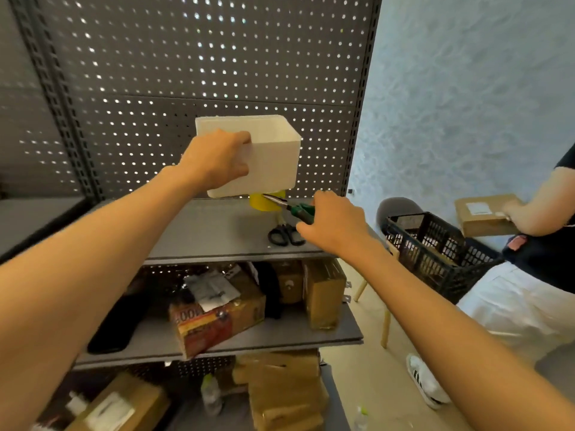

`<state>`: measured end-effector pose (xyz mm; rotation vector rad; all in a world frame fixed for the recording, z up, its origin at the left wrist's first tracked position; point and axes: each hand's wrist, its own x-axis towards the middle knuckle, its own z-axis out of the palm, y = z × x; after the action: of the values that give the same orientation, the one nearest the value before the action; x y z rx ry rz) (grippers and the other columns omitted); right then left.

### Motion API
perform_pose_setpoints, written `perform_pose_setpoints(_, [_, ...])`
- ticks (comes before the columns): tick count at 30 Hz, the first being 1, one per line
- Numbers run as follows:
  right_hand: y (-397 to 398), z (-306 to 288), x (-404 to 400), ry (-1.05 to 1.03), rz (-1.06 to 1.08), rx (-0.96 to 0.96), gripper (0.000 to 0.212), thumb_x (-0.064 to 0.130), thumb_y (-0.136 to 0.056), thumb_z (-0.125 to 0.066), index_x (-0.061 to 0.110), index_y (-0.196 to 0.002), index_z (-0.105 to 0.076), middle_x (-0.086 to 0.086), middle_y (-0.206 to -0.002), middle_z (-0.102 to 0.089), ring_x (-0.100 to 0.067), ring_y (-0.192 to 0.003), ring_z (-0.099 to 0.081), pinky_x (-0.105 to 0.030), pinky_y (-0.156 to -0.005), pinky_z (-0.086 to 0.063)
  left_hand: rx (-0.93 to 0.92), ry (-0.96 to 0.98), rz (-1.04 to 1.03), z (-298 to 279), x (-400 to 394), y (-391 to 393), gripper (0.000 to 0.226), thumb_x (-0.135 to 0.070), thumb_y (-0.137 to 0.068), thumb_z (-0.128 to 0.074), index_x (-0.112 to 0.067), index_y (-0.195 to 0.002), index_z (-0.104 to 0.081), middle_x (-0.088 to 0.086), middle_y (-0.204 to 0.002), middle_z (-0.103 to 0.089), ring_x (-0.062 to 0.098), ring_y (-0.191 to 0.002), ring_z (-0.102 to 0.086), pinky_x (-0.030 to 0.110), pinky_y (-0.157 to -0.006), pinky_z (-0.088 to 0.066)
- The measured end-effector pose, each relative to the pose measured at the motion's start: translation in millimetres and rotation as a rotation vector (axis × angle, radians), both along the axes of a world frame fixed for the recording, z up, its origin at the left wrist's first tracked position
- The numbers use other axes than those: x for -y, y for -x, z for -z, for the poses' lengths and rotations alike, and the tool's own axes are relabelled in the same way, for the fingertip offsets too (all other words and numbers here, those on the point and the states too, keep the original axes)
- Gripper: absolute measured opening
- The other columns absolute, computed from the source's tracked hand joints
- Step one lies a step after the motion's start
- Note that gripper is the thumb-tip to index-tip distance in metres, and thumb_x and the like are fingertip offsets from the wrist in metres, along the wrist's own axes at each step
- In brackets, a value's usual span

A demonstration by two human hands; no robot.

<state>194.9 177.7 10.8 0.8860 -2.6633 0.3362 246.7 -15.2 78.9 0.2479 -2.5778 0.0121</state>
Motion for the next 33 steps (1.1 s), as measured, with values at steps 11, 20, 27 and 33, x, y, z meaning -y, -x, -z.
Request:
perform_pose_setpoints(11, [-88.9,-5.9,74.2,-0.022,-0.230,-0.066,0.044,0.046,-0.086,-0.051,0.007,-0.107,-0.052,-0.009,-0.111,-0.052,-0.029,-0.101,-0.052,-0.034,-0.070,-0.037,-0.009,0.031,-0.236,-6.4,60.9,-139.7,0.036,-0.017,-0.084,-0.058,-0.008,-0.118,-0.052,0.020,-0.105,-0.060,0.038,-0.094,-0.056,0.040,-0.074,-0.045])
perform_pose_setpoints(20, [-149.4,-15.6,176.5,-0.030,-0.338,-0.124,0.045,0.046,-0.086,-0.050,0.008,-0.110,-0.050,-0.008,-0.114,-0.050,-0.029,-0.104,-0.049,-0.036,-0.074,-0.038,-0.043,0.033,-0.367,-4.2,152.3,-229.5,0.034,-0.017,-0.086,-0.056,-0.009,-0.119,-0.051,0.019,-0.108,-0.060,0.035,-0.094,-0.057,0.038,-0.072,-0.044])
perform_pose_setpoints(27, [-213.1,-8.0,283.3,-0.019,-0.406,-0.097,0.046,0.045,-0.086,-0.051,0.009,-0.114,-0.050,-0.008,-0.117,-0.050,-0.030,-0.108,-0.048,-0.038,-0.080,-0.042,-0.025,0.034,-0.412,-0.4,260.8,-305.8,0.030,-0.016,-0.088,-0.055,-0.007,-0.116,-0.050,0.020,-0.109,-0.060,0.035,-0.093,-0.057,0.039,-0.072,-0.046])
perform_pose_setpoints(33, [-259.8,-2.0,363.6,-0.040,-0.450,-0.094,0.049,0.047,-0.086,-0.050,0.009,-0.116,-0.049,-0.009,-0.119,-0.049,-0.030,-0.111,-0.047,-0.040,-0.086,-0.041,-0.044,0.000,-0.385,2.0,337.8,-358.4,0.026,-0.011,-0.088,-0.056,-0.005,-0.113,-0.052,0.021,-0.111,-0.060,0.035,-0.095,-0.057,0.037,-0.075,-0.046])
